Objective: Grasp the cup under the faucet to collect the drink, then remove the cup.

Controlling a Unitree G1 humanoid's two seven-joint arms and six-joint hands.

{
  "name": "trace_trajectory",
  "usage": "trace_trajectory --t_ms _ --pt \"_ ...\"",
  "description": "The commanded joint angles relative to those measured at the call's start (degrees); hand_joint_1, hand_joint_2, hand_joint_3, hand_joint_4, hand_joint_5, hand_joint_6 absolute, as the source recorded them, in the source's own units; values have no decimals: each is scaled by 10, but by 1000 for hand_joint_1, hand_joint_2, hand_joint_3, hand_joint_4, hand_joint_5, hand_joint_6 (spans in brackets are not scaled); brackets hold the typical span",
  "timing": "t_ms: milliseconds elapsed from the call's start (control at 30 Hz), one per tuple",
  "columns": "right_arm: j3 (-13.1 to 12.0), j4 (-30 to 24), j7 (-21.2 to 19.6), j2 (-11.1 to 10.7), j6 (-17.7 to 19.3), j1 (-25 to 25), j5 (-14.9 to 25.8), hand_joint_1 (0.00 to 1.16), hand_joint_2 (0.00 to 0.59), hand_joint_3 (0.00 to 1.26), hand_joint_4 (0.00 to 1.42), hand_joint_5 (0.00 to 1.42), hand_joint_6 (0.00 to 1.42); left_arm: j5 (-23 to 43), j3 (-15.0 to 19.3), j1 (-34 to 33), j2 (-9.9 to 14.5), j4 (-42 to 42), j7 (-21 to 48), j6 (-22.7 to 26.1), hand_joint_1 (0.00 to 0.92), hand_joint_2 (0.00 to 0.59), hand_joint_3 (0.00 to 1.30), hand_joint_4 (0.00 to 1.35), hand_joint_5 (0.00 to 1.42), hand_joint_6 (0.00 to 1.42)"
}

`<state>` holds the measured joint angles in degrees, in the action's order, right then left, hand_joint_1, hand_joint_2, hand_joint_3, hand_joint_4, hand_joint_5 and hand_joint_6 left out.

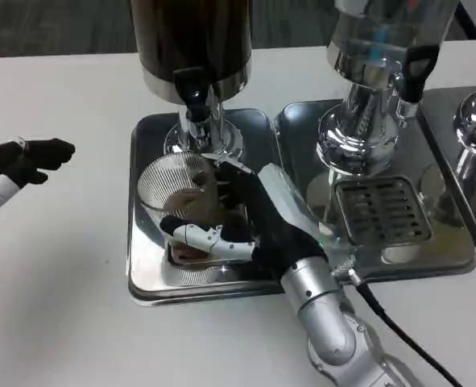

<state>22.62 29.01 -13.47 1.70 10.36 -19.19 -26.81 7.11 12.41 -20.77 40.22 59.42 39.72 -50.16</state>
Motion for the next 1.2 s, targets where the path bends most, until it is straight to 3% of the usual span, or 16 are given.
trace_trajectory --t_ms 33,533,1200 --pt "0 5 -19 8 27 6 -1 628 221 388 475 495 441 -8 -1 -1 12 7 -4 4 0 105 348 280 243 303" --pt "-16 20 -43 13 54 17 10 642 234 445 566 593 548 -11 -2 -6 8 11 -3 6 0 108 342 289 243 306" --pt "-25 -20 -76 5 66 42 -8 678 240 503 645 701 670 -14 -7 -19 2 17 1 8 0 111 323 289 253 313"
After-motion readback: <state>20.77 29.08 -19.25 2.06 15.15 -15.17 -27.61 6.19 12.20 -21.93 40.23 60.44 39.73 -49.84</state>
